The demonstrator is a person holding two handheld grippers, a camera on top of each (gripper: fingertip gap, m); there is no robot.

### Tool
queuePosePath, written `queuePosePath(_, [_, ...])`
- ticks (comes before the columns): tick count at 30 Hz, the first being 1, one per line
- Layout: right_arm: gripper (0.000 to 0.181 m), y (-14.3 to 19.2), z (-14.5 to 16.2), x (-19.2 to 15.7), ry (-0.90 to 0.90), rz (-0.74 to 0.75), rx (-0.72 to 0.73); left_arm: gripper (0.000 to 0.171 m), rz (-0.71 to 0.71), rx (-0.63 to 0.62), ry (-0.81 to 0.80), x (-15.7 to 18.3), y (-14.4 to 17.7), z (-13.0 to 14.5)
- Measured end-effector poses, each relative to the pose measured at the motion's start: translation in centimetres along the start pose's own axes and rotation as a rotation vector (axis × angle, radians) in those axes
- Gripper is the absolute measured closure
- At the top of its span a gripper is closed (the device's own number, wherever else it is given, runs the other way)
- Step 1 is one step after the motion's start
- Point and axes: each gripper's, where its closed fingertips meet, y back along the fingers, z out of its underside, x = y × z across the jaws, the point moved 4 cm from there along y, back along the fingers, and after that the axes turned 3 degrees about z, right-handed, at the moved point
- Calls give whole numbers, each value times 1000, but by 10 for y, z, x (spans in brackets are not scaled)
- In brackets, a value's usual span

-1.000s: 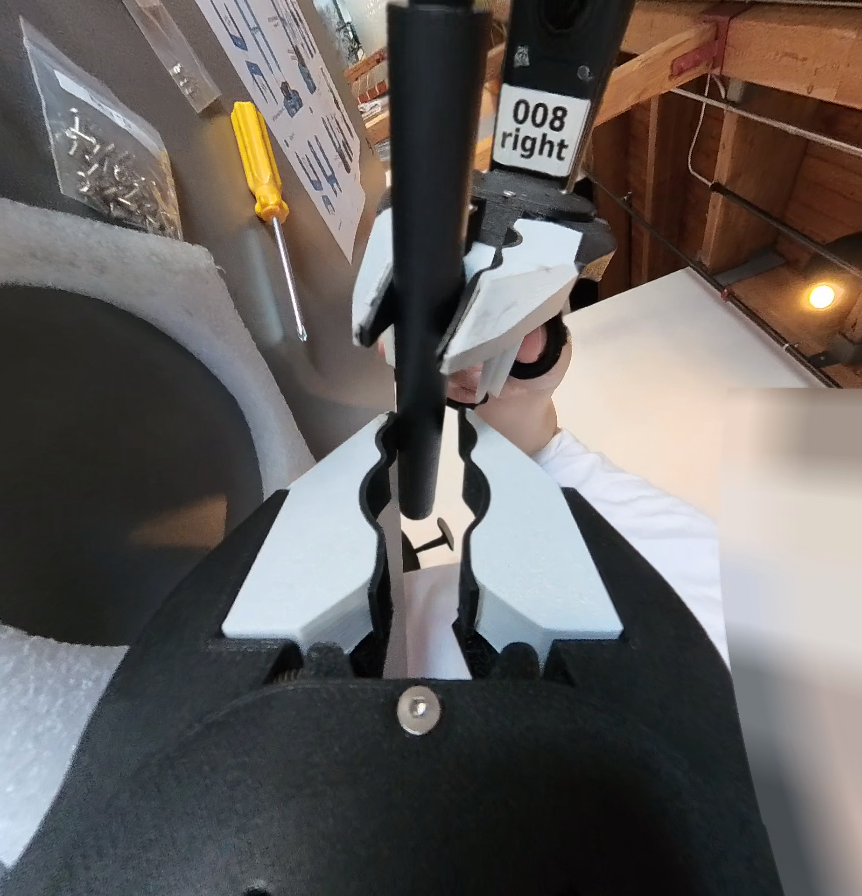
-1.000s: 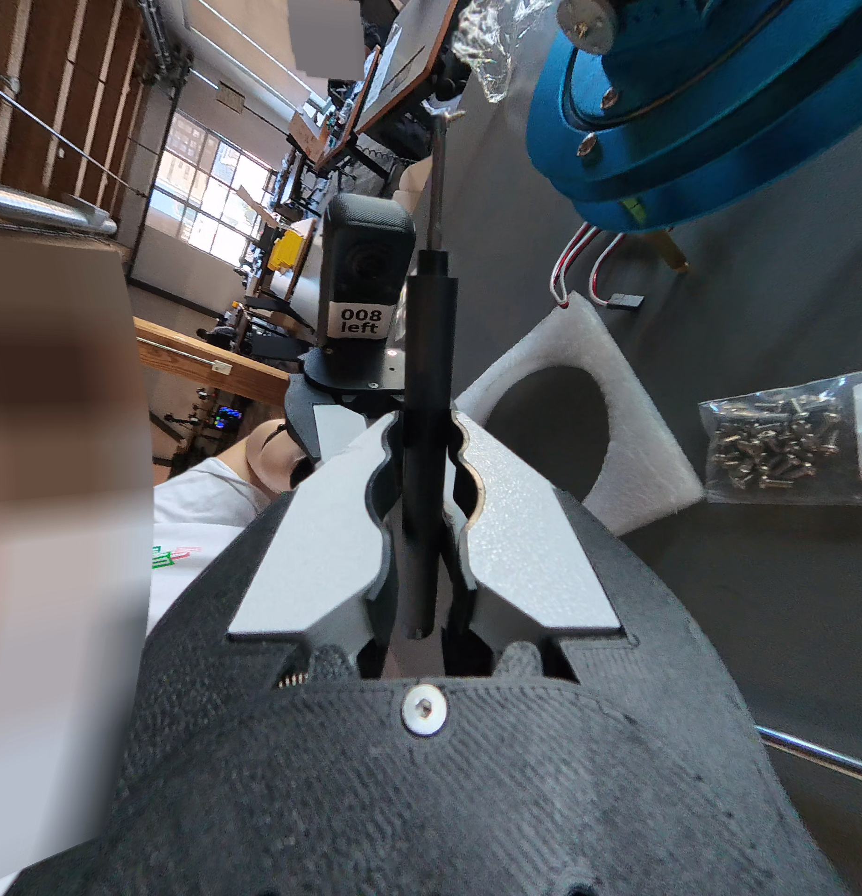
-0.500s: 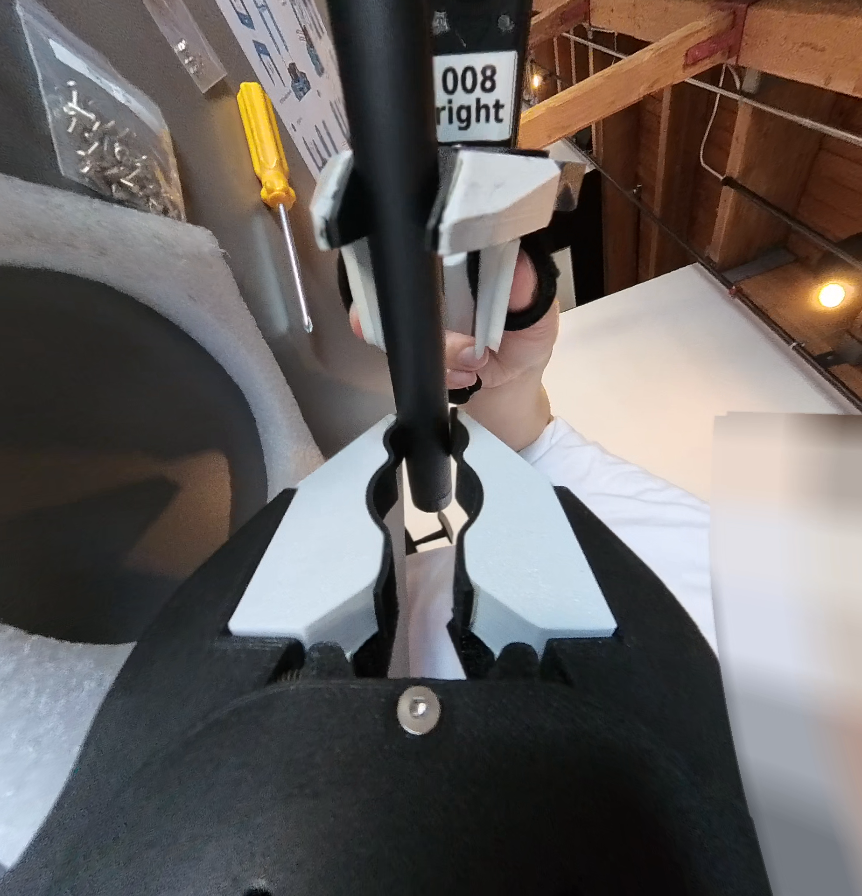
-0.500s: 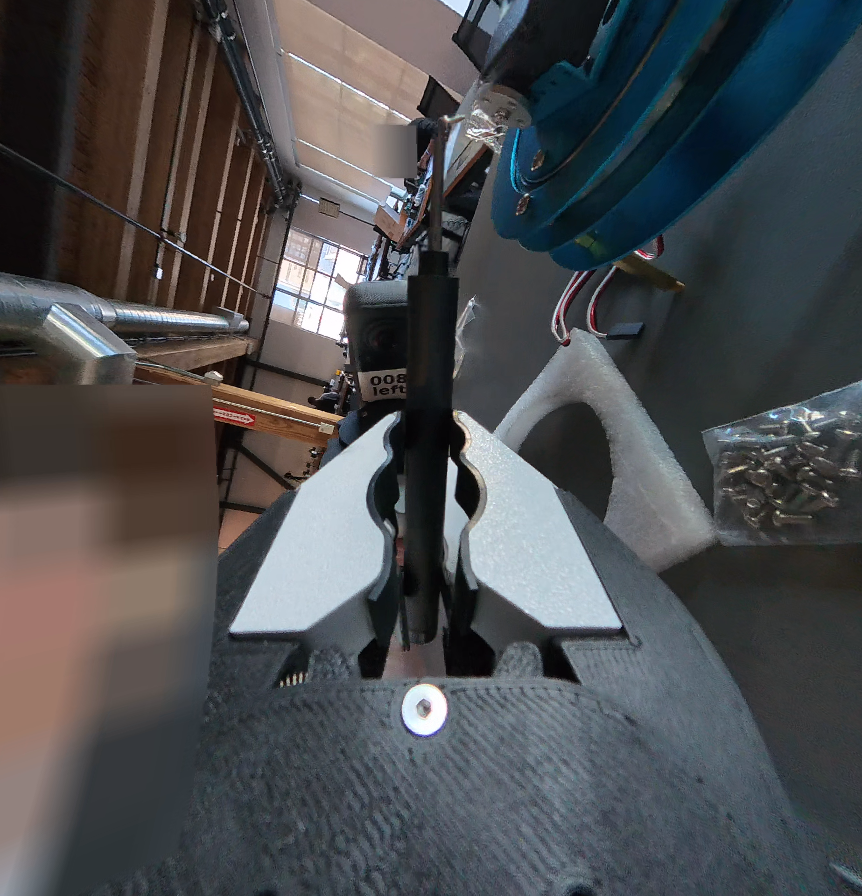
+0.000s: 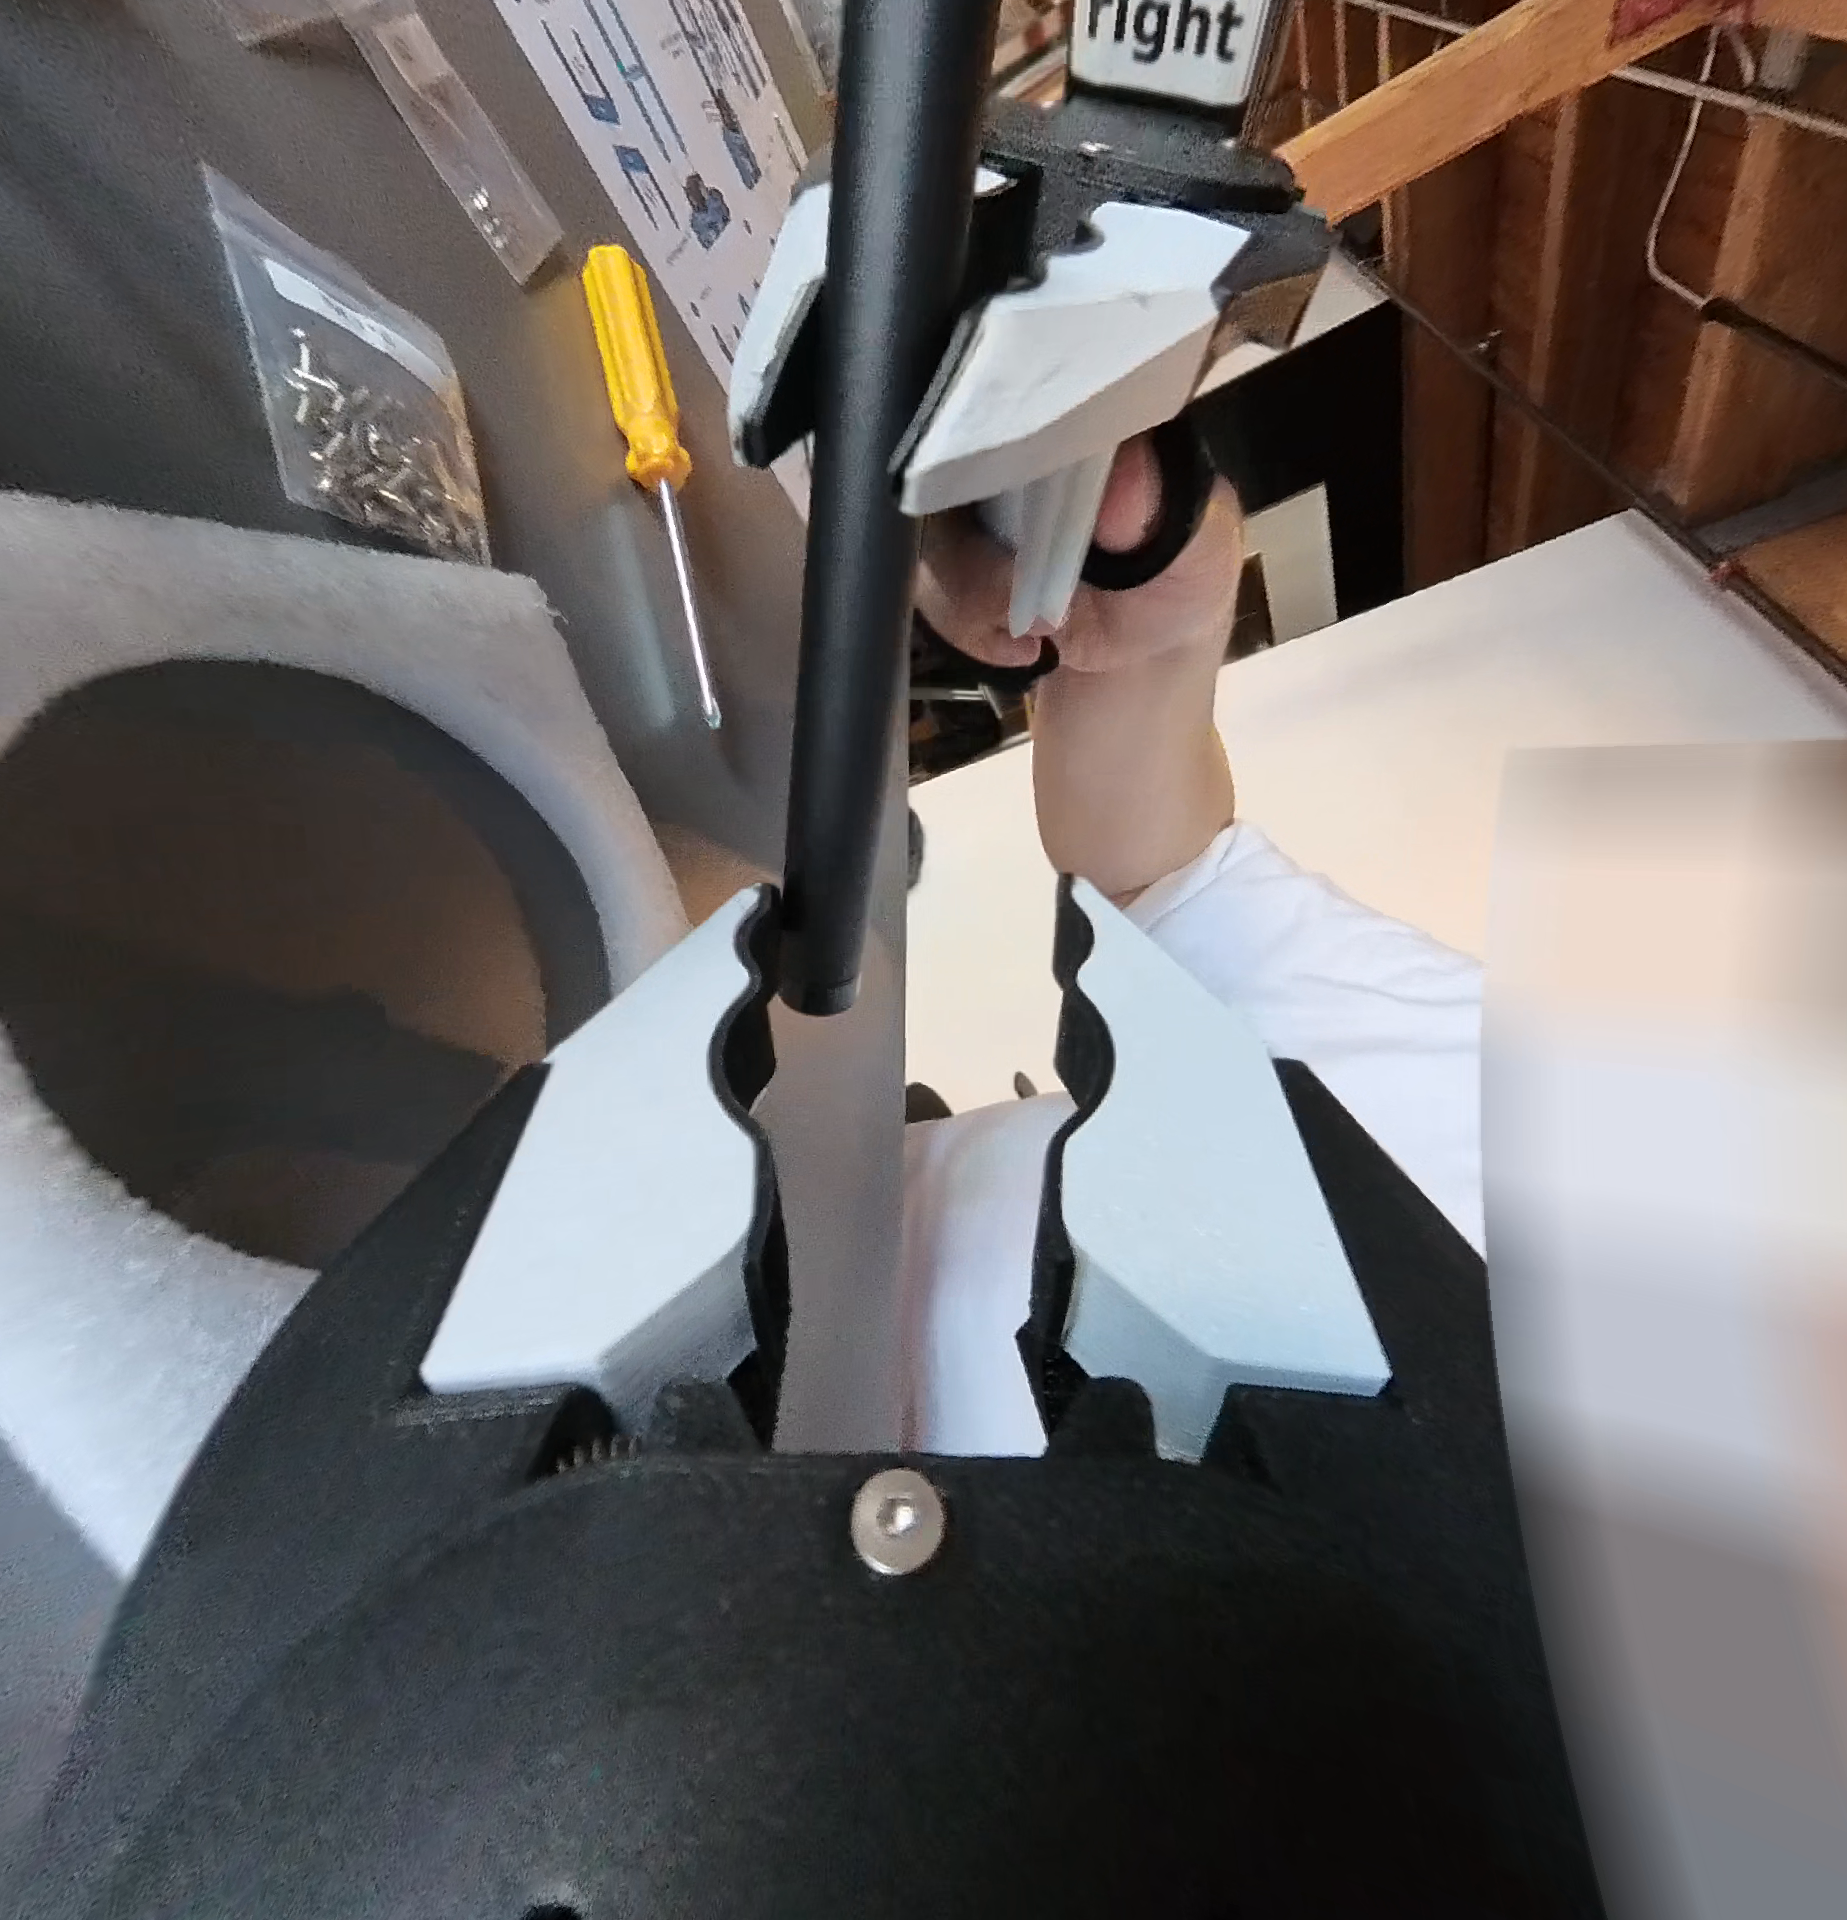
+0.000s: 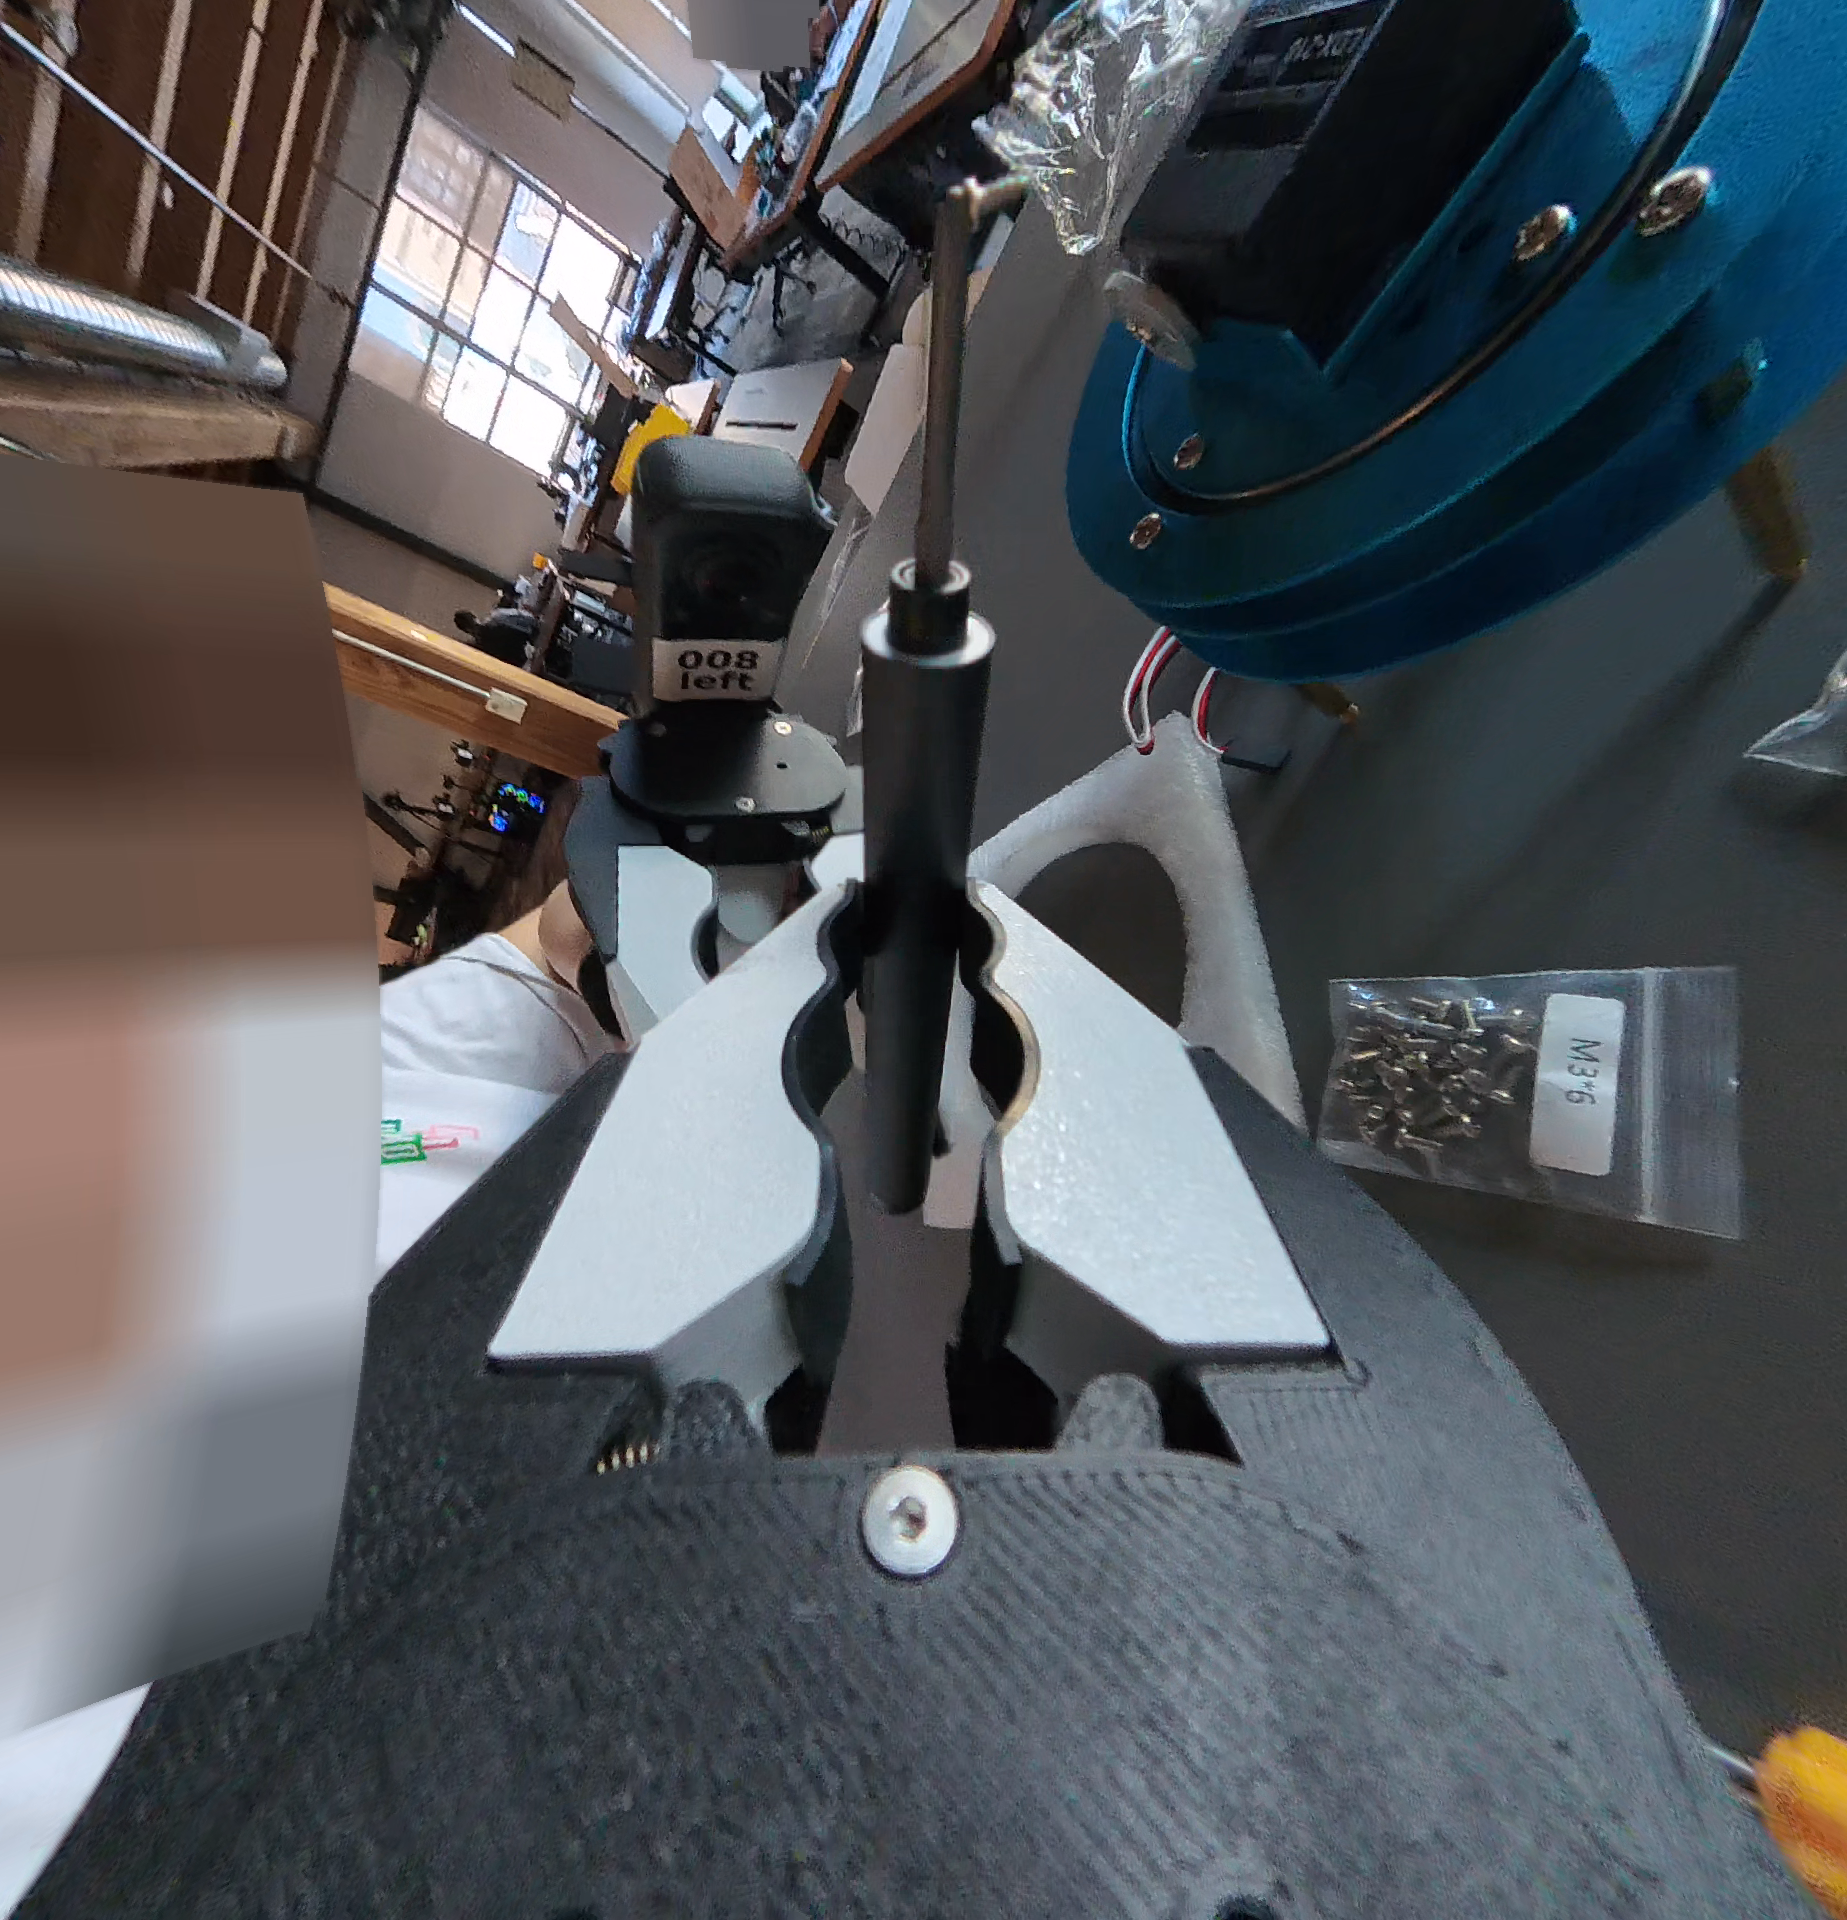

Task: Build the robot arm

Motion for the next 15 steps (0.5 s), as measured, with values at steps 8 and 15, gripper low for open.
queuePosePath(8, [165, 6, 1, 11, 58, 57, -99, 129, -99, -20, -103, -7, 8, -7])
queuePosePath(15, [165, 4, 4, 18, 41, 24, -98, 136, 15, -40, -1, -8, 1, 0])
